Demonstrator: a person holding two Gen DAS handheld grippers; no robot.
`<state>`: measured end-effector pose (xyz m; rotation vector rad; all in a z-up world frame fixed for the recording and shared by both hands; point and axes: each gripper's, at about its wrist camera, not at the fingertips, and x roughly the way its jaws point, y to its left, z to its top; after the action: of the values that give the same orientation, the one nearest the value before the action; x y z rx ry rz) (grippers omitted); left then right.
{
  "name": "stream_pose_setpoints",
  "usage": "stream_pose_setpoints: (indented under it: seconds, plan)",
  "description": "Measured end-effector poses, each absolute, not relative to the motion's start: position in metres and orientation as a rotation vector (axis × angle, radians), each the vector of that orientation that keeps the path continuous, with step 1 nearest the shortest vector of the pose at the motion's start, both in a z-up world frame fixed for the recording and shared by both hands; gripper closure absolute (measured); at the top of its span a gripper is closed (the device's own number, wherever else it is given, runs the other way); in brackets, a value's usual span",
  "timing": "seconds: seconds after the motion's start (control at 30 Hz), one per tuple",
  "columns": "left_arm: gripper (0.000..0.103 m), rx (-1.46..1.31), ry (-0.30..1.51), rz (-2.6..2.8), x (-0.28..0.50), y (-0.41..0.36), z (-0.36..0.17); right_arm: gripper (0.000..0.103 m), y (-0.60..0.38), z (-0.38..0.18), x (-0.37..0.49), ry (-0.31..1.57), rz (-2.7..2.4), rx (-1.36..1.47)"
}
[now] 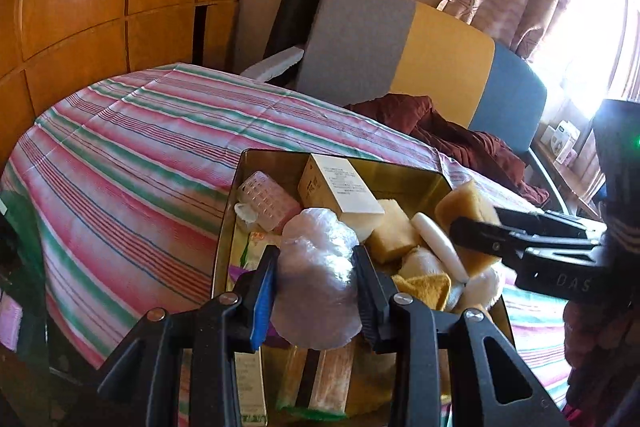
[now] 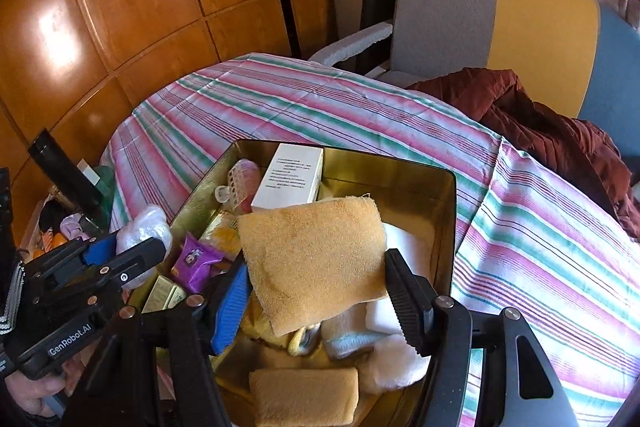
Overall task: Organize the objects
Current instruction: 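Open both grippers to drop the bundle and sponge into the tray, then withdraw both open grippers from the tray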
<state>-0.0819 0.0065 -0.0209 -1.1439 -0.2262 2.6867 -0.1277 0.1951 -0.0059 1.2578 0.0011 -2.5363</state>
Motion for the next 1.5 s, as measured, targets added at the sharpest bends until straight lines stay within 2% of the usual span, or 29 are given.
stream_pose_setpoints:
  seconds: [0.37, 0.43, 0.53, 0.97, 1.5]
  plan:
    - [0.066, -1.157, -0.192, 2.718, -0.113, 0.01, -0.03, 0.037, 0.181, -0.029, -0.151, 0.01, -2.504, 1.305]
    - [0.058, -1.17, -0.175, 2.722, -0.118, 0.012, -0.033, 0.036, 0.178, -0.036, -0.155, 0.018, -2.492, 1.318]
    - [0.053, -1.23, -0.182, 2.703, -0.125, 0.015, -0.041, 0.031, 0.174, -0.046, -0.159, 0.019, -2.46, 1.356]
    - [0.052, -1.207, -0.148, 2.777, -0.099, 0.011, -0.035, 0.025, 0.18, -0.042, -0.142, -0.05, -2.464, 1.326]
    - [0.051, -1.092, -0.108, 2.879, -0.054, 0.006, -0.004, 0.016, 0.18, -0.024, -0.095, -0.019, -2.562, 1.246]
